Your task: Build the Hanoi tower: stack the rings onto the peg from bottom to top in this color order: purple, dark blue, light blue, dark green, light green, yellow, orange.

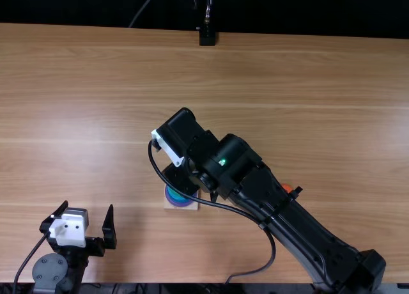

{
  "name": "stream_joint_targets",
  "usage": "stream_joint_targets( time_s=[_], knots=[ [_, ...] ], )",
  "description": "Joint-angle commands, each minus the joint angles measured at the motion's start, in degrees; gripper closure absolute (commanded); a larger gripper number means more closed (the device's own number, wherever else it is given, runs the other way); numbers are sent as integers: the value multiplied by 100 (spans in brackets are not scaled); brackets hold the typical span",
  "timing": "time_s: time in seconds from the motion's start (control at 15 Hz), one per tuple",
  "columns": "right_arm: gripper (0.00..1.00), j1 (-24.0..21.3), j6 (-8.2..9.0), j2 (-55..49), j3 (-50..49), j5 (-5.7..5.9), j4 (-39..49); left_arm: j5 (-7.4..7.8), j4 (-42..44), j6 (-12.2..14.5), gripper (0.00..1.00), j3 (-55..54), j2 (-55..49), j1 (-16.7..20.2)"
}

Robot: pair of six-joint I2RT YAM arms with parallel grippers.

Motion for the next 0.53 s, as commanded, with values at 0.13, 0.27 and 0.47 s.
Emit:
stream_joint_targets(
  time_s=[0.13, 0.27, 0.47],
  knots=[
    [100, 43, 21, 320, 70, -2, 14, -21, -419, 69, 0, -633, -89, 67],
    [100, 43, 21, 426, 43, -2, 3, -21, -419, 69, 0, -633, -89, 67],
    [78, 43, 31, 426, 61, 8, 25, -21, -419, 69, 0, -633, -89, 67]
  ],
)
